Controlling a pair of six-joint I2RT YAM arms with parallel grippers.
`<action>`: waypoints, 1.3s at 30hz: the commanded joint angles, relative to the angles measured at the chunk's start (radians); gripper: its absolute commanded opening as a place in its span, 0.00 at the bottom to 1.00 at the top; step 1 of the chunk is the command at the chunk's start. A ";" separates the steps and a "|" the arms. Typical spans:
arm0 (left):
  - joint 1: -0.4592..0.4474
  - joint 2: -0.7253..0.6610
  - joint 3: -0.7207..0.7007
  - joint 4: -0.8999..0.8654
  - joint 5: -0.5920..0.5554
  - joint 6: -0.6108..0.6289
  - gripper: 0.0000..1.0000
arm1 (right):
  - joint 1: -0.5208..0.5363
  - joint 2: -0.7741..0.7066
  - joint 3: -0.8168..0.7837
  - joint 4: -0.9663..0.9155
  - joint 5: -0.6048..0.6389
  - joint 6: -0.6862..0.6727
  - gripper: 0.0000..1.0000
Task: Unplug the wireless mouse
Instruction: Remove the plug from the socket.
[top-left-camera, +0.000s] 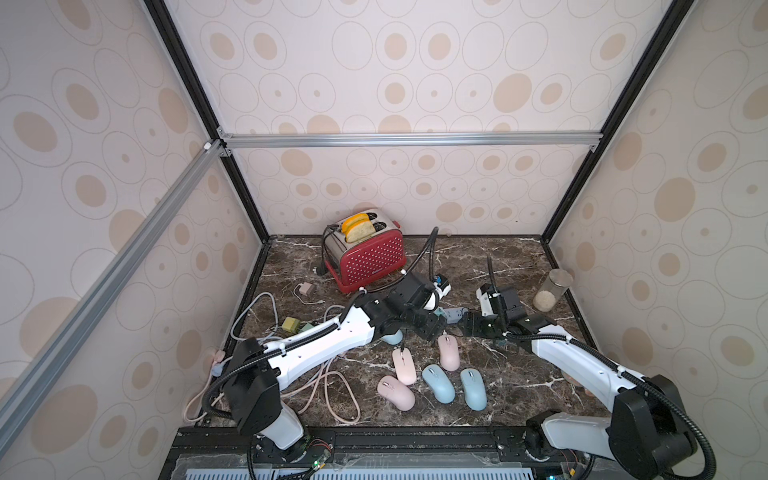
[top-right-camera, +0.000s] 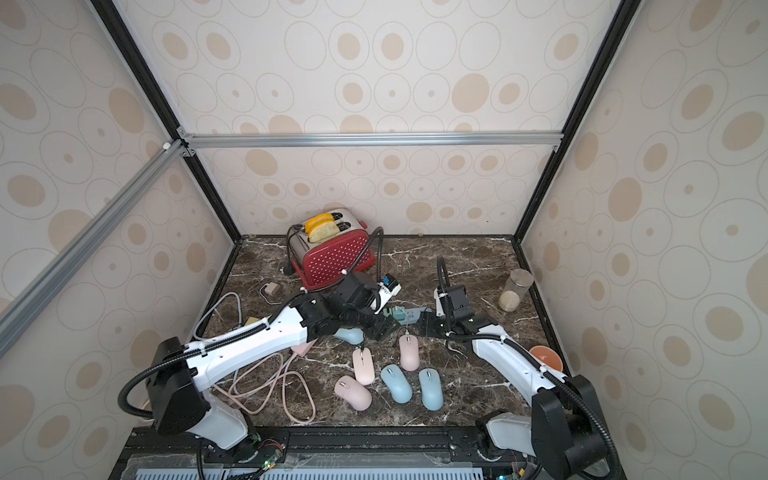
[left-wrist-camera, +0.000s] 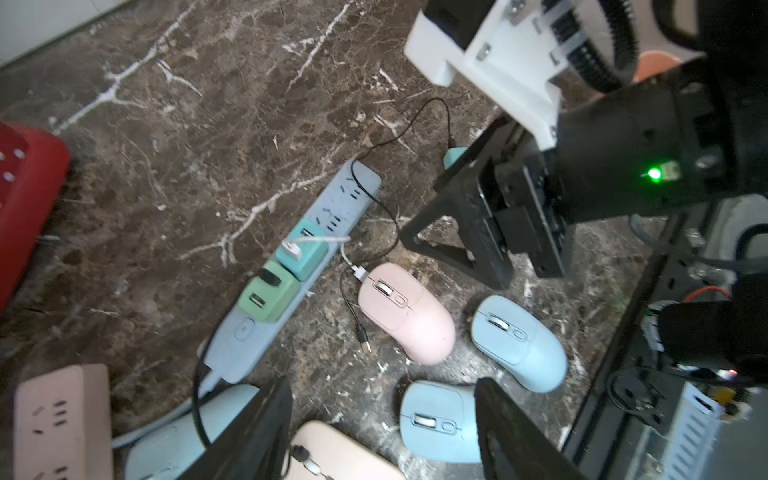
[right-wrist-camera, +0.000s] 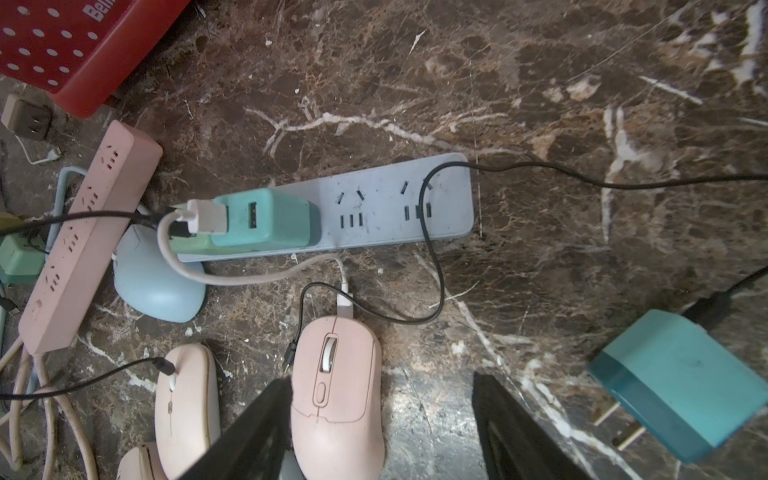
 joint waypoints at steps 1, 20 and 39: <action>0.035 0.099 0.145 -0.239 -0.103 0.162 0.67 | -0.021 0.001 -0.007 0.035 -0.045 0.004 0.73; 0.087 0.434 0.358 -0.342 -0.111 0.391 0.63 | -0.056 0.004 -0.095 0.132 -0.137 0.021 0.74; 0.087 0.498 0.368 -0.262 -0.036 0.418 0.51 | -0.060 0.013 -0.106 0.129 -0.146 0.023 0.72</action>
